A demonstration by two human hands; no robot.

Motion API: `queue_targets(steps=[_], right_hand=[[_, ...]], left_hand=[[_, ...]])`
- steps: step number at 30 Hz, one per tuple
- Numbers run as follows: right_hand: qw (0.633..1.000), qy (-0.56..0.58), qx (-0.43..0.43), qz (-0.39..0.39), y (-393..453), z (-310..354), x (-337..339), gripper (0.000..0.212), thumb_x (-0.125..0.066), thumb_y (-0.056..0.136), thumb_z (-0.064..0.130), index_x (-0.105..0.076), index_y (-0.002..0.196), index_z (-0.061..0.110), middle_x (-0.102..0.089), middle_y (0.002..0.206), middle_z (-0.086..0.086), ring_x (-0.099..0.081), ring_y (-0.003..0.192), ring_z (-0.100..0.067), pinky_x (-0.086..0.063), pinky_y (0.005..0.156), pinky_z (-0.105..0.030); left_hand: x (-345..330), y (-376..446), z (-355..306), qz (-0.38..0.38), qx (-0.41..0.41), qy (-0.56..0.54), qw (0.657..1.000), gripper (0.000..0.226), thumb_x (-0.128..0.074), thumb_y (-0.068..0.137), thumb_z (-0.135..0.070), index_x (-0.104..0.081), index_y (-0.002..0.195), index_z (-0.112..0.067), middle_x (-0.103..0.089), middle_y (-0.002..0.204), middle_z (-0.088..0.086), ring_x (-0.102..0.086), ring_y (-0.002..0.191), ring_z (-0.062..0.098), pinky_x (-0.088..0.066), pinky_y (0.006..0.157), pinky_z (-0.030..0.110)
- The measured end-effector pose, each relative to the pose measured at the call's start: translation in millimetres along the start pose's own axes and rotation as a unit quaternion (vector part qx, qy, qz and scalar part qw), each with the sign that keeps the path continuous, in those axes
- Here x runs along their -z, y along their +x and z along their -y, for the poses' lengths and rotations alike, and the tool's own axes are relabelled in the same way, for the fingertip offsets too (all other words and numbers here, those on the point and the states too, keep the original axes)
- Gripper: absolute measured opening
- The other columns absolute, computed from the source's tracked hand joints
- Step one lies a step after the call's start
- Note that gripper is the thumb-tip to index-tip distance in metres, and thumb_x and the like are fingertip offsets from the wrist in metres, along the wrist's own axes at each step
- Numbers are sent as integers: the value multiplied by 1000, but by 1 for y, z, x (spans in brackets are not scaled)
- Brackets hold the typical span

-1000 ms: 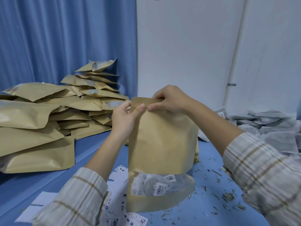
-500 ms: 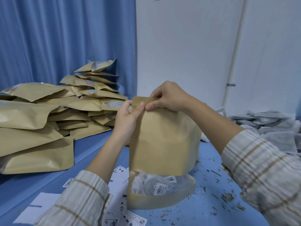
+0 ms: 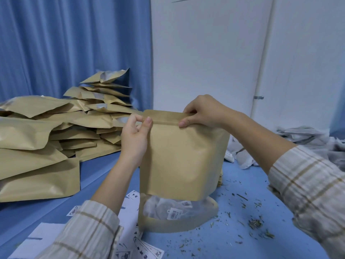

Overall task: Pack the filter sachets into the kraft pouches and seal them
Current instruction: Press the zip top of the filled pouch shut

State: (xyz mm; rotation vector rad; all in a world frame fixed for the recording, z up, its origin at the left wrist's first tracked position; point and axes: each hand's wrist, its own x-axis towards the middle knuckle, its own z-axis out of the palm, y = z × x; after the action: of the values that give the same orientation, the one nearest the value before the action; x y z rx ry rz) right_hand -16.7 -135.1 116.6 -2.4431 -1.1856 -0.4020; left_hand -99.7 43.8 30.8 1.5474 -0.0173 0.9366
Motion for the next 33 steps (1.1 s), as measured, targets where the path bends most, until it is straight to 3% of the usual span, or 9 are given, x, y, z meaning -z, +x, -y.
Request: queue_targets(steps=[6,8,12,15,20,23,26,28,33], right_hand=[[995,-68,-20,-70,-8,-8,-6,59,-59,72,66,-42,53,13,-35,49,2,-36,55,-15,-26,53,-30],[990,-98,-24,-100,-12,-11,-8,60,-54,73,69,-36,51,17,-35,47,3,-35,52,-13,-25,51,-30],[972,-148,-63,-170,-23,-26,-13,64,-41,84,66,-32,45,17,-35,41,3,-35,48,-10,-27,49,-27],[968,-150,-106,-168,-27,-33,-14,66,-33,88,65,-34,45,15,-37,43,2,-38,53,-16,-29,53,-31],[974,-161,-73,-143,-20,-22,-22,61,-24,92,61,-33,48,19,-39,50,3,-45,65,-23,-31,60,-32],[953,-189,-78,-223,-13,-6,-39,62,-29,95,56,-29,46,18,-37,48,0,-46,61,-27,-28,57,-30],[954,-201,-119,-189,-5,-4,-42,66,-23,94,61,-36,47,17,-38,50,1,-44,64,-24,-26,58,-29],[963,-156,-110,-190,3,3,-45,67,-23,92,63,-43,49,16,-47,55,0,-47,67,-25,-26,60,-29],[948,-173,-103,-247,22,30,-52,63,-22,96,58,-41,54,15,-57,66,-5,-53,71,-27,-28,60,-29]], left_hand=[[5,3,-2,-4,5,3,1000,19,-54,96,-25,-47,79,-17,-46,61,7,-37,52,9,-27,41,14],[4,1,-3,-1,10,1,1000,18,-54,96,-25,-48,81,-16,-47,60,5,-38,48,5,-28,41,14],[6,1,-4,1,18,-12,1000,19,-54,96,-23,-47,79,-17,-45,67,13,-33,63,22,-27,50,25],[5,-1,-3,9,21,-22,999,20,-55,95,-24,-48,78,-17,-45,63,11,-34,65,23,-25,53,28],[-7,-3,-1,3,4,-13,1000,21,-53,96,-26,-47,77,-18,-44,45,-11,-30,40,2,-25,40,15],[-13,-6,-3,3,7,-7,1000,21,-52,96,-28,-48,78,-19,-48,43,-13,-37,39,-1,-31,42,15],[-14,-8,-4,13,6,-3,1000,19,-52,96,-30,-50,80,-20,-57,52,-10,-46,46,3,-37,48,19],[-18,-9,-5,20,2,5,1000,20,-53,95,-32,-50,79,-21,-52,58,1,-43,52,10,-33,53,26],[-21,-8,-5,9,-14,35,999,24,-51,96,-33,-44,75,-23,-35,52,-4,-28,47,9,-24,48,26]])
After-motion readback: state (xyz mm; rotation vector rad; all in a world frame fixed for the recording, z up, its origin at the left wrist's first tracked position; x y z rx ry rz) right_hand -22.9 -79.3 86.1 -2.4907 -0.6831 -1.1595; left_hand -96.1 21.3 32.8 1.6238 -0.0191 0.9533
